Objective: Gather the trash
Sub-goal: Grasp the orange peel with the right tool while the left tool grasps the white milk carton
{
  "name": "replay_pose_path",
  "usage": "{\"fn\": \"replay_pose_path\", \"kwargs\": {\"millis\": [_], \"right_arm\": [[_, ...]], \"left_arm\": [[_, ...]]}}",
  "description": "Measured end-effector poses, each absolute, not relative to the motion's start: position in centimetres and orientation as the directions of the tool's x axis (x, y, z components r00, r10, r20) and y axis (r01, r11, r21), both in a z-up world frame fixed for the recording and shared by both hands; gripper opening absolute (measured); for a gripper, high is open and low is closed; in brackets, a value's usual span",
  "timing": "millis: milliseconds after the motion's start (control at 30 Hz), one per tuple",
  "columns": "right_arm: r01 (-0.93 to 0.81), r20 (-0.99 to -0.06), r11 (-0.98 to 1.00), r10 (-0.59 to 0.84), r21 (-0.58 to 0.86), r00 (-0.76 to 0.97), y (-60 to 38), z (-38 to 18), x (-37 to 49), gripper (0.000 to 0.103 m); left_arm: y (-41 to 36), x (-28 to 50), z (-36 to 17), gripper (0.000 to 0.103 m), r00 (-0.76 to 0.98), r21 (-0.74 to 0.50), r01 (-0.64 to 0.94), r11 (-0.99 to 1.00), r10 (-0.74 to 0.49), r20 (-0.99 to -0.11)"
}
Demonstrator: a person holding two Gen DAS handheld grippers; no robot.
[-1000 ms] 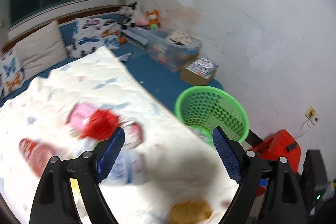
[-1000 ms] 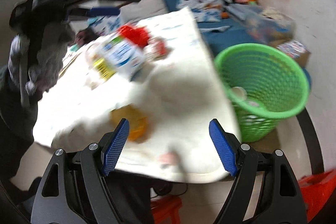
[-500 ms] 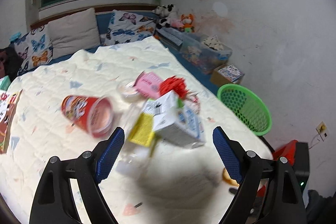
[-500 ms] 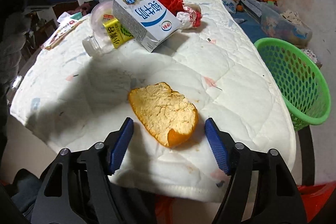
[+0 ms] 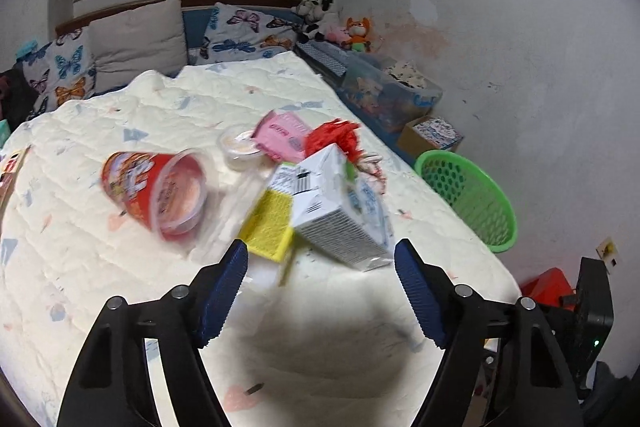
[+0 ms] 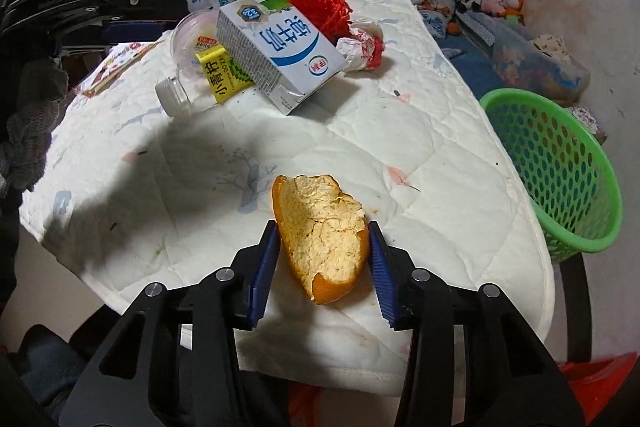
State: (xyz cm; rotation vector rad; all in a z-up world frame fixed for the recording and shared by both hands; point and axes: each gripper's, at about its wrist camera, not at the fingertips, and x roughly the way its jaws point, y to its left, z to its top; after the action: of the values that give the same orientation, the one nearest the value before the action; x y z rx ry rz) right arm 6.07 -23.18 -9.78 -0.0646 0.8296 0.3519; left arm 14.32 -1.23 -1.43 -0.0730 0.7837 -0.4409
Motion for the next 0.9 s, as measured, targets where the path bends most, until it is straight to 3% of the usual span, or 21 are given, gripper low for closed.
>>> {"fn": "replay_pose_path", "kwargs": {"millis": [333, 733, 900], "right_arm": [[-0.330, -0.704, 0.939, 0.302, 0.102, 0.643, -24.0, -8.7, 5.2, 0.044], [-0.332, -0.685, 0.935, 0.323, 0.124, 0.653, -24.5, -8.1, 5.2, 0.044], [-0.320, -0.680, 0.938, 0.320, 0.132, 0.659, -25.0, -7.9, 5.3, 0.044]], "left_arm": [[-2.7, 18.4, -3.3, 0.073, 0.543, -0.336, 0.285, 0.898, -0.440, -0.716], [-3.5, 20.1, -4.3, 0.073, 0.543, -0.337, 0.243, 0.910, -0.415, -0.730], [-4.3, 20.3, -4.3, 0.062, 0.563, -0.321, 0.231, 0.919, -0.395, -0.726]]}}
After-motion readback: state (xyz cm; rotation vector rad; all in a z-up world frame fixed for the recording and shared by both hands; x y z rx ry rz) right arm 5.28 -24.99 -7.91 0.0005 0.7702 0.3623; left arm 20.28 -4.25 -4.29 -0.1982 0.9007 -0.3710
